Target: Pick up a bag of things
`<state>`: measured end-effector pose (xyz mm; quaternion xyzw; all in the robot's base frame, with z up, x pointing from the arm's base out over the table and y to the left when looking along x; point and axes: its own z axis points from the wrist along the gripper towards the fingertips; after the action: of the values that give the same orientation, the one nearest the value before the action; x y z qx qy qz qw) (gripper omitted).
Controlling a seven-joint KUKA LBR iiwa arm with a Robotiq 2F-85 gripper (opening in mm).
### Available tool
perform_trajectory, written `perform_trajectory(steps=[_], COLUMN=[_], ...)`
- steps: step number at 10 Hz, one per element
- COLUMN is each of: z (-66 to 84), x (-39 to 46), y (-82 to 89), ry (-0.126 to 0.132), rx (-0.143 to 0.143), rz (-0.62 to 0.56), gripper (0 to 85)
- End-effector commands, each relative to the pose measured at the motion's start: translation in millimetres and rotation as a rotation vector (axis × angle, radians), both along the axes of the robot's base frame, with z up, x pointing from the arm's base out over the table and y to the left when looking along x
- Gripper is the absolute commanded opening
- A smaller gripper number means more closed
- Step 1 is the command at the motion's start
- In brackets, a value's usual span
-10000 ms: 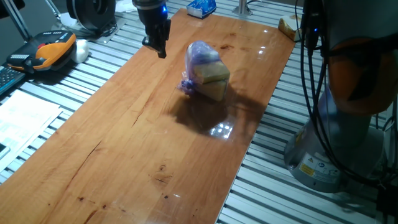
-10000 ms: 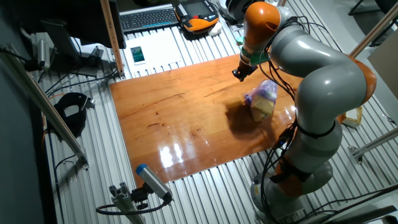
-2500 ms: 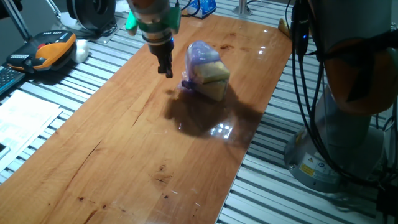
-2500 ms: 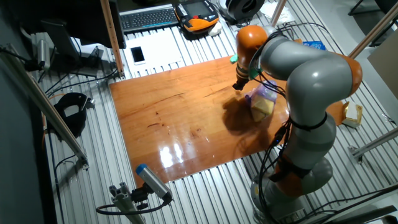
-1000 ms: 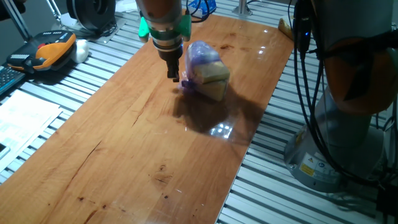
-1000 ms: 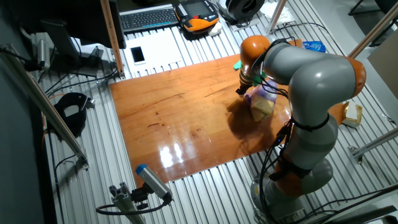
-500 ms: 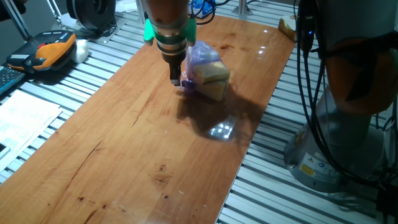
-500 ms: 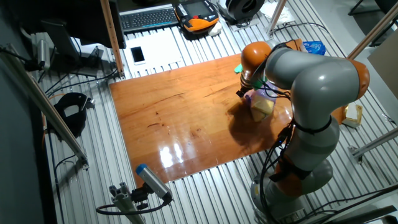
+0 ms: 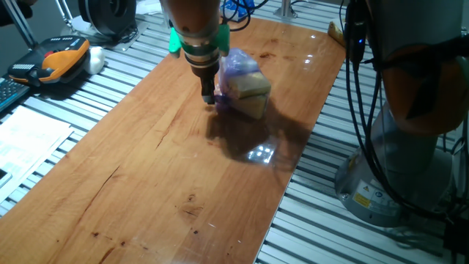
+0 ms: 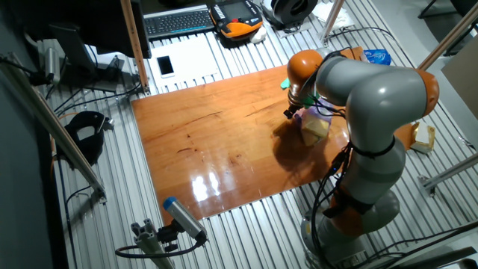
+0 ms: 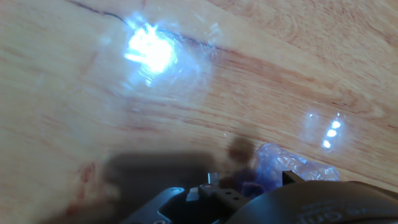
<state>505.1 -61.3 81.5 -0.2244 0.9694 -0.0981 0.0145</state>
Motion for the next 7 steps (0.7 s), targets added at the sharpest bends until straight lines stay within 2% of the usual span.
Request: perform_trajectory(steps=[1, 4, 5, 7], z=[-2.9, -13.4, -13.4, -11.2], x=[-1.0, -2.9, -3.4, -4.3], y=[-1.7, -3.7, -5.2, -7.6], ry=[-0.004, -0.007, -0.008, -0.025], rx=[-0.002, 0.003, 0.003, 0.005], rz=[0.001, 0.001, 0.001, -0.003], gripper=[34.0, 34.0, 51.0, 51.0])
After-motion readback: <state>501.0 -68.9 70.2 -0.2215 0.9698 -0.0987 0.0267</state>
